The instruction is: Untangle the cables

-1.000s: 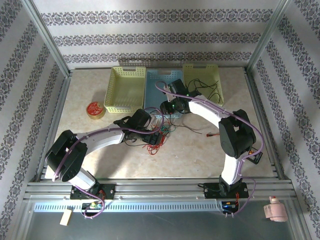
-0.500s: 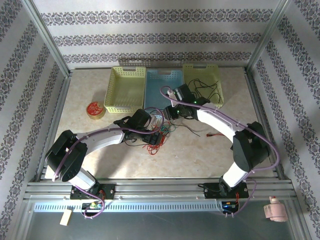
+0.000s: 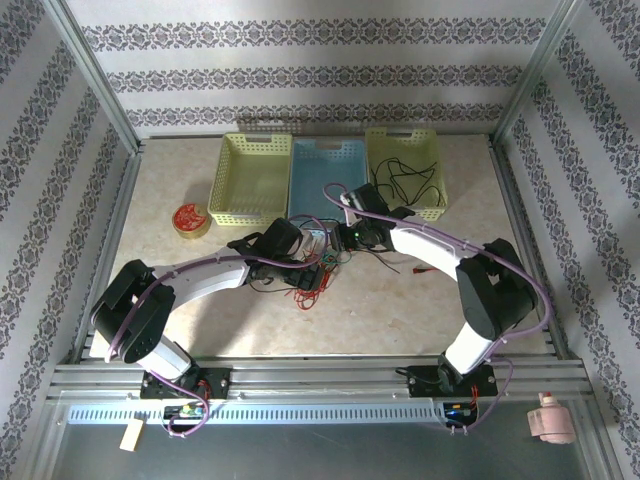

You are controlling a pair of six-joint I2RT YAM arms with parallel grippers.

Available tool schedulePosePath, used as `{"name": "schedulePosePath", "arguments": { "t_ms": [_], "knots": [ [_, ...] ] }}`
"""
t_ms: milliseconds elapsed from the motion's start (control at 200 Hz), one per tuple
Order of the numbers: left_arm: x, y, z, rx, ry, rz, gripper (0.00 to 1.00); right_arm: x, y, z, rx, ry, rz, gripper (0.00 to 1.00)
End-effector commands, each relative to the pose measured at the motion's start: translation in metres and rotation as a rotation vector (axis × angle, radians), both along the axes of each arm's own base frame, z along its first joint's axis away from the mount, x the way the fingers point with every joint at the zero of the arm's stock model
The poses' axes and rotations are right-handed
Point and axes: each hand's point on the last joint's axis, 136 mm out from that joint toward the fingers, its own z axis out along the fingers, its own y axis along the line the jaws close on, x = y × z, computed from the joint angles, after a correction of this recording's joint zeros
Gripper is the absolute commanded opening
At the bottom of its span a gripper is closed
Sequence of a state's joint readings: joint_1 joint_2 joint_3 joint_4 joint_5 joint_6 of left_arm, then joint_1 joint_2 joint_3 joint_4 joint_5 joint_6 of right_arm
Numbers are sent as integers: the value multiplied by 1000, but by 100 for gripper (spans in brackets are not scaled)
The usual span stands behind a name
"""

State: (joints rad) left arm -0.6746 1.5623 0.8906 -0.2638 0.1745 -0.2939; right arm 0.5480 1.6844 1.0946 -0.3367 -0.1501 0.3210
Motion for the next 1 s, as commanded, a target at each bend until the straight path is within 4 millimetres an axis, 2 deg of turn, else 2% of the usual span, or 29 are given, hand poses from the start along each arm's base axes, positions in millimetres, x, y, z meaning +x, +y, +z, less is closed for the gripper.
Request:
{"name": "schedulePosePath", "arguments": {
  "t_ms": [0,275,600,700,765,840,995],
  "knots": [
    [-3,-5,-1,26,8,-31,99,9,8,-5,9,-13,-30,39],
    [-6,-6,-7,26,26,-35,99,21,9,-12,-4,-32,-57,30],
    [-6,-7,-8,27,29,-39,99,24,11,-28,4,-18,-72,10],
    [-5,-8,-8,30,26,-40,99,22,9,-26,3,-24,-78,0],
    [-4,-10,-8,28,26,-43,99,18,8,-16,12,-42,-74,0],
    [-2,-12,-8,29,24,-48,99,9,7,4,14,-84,-47,0],
    [7,-12,-10,62,5,-49,97,-12,4,70,12,-235,2,0]
  ]
}}
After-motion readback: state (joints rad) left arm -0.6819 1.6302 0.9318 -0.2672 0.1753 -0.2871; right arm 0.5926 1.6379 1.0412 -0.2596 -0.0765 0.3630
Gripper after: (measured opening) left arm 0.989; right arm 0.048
